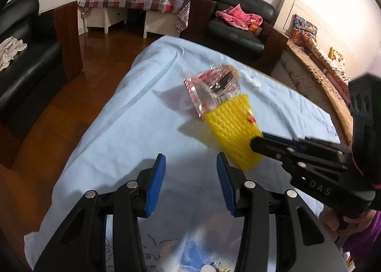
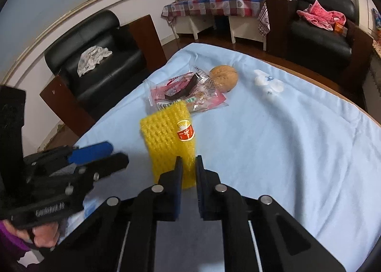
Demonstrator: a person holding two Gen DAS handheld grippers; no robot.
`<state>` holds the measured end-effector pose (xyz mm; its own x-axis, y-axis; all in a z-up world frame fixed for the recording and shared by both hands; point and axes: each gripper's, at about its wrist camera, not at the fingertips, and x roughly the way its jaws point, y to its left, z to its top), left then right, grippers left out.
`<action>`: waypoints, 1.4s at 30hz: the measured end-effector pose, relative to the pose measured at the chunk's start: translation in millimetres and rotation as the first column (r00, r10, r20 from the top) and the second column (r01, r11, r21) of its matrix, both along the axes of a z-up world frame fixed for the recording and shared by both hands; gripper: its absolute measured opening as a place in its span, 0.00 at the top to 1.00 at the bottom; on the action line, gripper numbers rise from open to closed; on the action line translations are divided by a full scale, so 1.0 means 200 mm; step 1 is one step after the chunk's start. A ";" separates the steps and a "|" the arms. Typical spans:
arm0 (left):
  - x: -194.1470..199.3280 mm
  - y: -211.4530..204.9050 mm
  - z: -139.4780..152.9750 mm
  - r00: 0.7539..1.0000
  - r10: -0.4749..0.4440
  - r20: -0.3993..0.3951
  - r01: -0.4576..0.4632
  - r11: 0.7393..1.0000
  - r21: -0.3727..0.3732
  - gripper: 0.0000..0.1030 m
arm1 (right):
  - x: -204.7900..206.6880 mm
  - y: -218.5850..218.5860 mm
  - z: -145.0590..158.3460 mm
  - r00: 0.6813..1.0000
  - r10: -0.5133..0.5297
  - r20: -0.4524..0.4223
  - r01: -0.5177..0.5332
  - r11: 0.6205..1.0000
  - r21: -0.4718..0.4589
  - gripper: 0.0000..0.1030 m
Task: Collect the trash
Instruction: 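Grasp the yellow foam mesh with the right gripper while the left gripper grasps the clear snack wrapper, then carry the yellow mesh and snack wrapper over the pink bucket with both grippers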
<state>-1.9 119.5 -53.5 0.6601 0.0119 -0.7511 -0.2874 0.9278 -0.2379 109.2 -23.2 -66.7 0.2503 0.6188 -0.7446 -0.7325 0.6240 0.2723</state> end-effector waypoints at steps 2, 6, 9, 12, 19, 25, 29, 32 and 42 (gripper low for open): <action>0.01 0.01 0.02 1.000 -0.003 0.020 0.003 1.000 -0.001 0.57 | -0.02 -0.06 0.02 1.000 -0.016 -0.004 0.016 1.000 0.016 0.90; 0.07 0.06 0.08 0.998 0.003 0.068 -0.001 0.999 -0.033 0.57 | -0.07 -0.21 0.05 0.997 -0.072 -0.030 0.073 0.996 0.043 0.91; 0.14 0.10 0.10 0.997 0.010 0.080 -0.006 0.999 -0.054 0.57 | -0.10 -0.32 0.08 0.993 -0.109 -0.034 0.111 0.992 0.054 0.91; 0.22 0.14 0.11 0.996 0.035 0.087 -0.030 0.998 -0.062 0.57 | -0.13 -0.40 0.10 0.989 -0.140 -0.037 0.142 0.987 0.069 0.91; 0.39 0.20 0.05 0.997 0.069 0.034 -0.064 0.989 -0.133 0.57 | -0.14 -0.57 0.11 0.975 -0.218 -0.051 0.222 0.972 0.082 0.91; 0.41 0.13 0.04 0.997 0.066 0.047 -0.062 0.994 -0.089 0.57 | -0.15 -0.69 0.12 0.959 -0.275 -0.063 0.280 0.956 0.093 0.91; 0.40 0.08 0.05 0.996 0.063 0.059 -0.061 0.997 -0.038 0.76 | -0.18 -0.75 0.13 0.952 -0.299 -0.066 0.304 0.948 0.095 0.91; 0.39 0.06 0.05 0.996 0.062 0.069 -0.060 0.998 -0.029 0.85 | -0.19 -0.76 0.15 0.949 -0.308 -0.065 0.313 0.944 0.103 0.91; 0.26 -0.10 0.19 0.992 -0.003 0.123 0.006 1.000 -0.027 0.88 | -0.25 -0.85 0.23 0.936 -0.352 -0.027 0.352 0.928 0.124 0.91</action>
